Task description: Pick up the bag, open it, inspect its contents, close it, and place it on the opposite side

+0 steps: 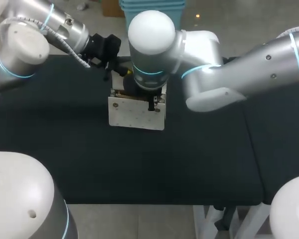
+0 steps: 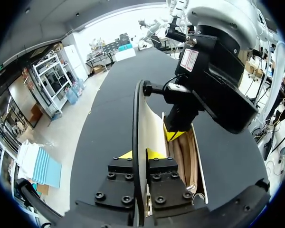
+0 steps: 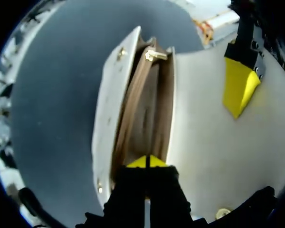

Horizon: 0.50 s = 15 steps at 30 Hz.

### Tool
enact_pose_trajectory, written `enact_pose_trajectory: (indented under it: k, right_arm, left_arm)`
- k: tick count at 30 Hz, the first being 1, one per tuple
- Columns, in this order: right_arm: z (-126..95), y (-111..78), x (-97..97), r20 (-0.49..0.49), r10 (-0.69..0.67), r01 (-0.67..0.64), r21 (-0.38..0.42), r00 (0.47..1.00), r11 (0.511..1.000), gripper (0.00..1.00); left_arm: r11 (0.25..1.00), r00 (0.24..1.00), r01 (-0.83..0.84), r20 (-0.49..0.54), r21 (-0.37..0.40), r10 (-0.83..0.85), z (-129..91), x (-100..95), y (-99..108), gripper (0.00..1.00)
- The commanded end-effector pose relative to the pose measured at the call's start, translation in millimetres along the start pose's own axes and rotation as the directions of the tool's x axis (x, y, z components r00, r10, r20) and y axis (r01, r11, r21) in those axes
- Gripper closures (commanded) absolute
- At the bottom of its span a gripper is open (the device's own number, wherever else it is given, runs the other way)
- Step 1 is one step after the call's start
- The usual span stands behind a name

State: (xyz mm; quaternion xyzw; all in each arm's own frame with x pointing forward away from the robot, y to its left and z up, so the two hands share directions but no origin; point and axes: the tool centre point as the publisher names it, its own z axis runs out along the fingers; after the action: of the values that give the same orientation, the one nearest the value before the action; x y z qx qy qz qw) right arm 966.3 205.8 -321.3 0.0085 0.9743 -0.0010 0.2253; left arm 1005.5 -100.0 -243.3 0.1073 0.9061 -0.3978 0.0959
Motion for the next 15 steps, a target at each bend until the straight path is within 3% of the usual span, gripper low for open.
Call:
enact_pose_trajectory:
  k: [1, 6, 7, 11, 12, 13, 15]
  right_arm:
    - [6.0, 9.3, -5.3, -0.056, 0.0, 0.001, 0.019, 0.998, 1.0, 1.0]
    - [8.1, 7.6, 1.9, -0.08, 0.016, -0.014, 0.024, 0.997, 1.0, 1.0]
    - [8.3, 6.8, 3.8, -0.085, 0.017, -0.015, 0.025, 0.996, 1.0, 0.93]
    - [9.8, 3.1, 12.5, -0.109, 0.031, -0.026, 0.039, 0.994, 0.999, 0.48]
    - [11.0, 2.3, 14.7, -0.113, 0.034, -0.029, 0.043, 0.993, 0.999, 0.14]
    - [12.1, 1.6, 17.0, -0.12, 0.037, -0.032, 0.043, 0.992, 0.999, 0.0]
    - [13.7, 0.6, 21.0, -0.126, 0.048, -0.043, 0.041, 0.991, 0.998, 0.0]
  left_arm:
    - [1.0, 1.0, 0.001, 0.007, 0.012, -0.001, -2.5, 2.5, 0.7, 1.0]
    - [1.0, 1.0, 0.008, 0.002, 0.017, -0.008, -2.9, 1.4, 3.5, 1.0]
    - [1.0, 1.0, 0.011, 0.002, 0.017, -0.011, -3.1, 1.0, 4.1, 1.0]
    - [1.0, 1.0, 0.018, 0.003, 0.023, -0.019, -4.1, 0.1, 6.1, 1.0]
    - [1.0, 1.0, 0.02, 0.004, 0.024, -0.02, -4.3, -0.1, 6.5, 1.0]
    - [0.999, 1.0, 0.021, 0.005, 0.024, -0.021, -4.2, -0.3, 6.9, 1.0]
    - [0.999, 1.0, 0.024, 0.004, 0.025, -0.024, -3.7, -0.9, 7.8, 1.0]
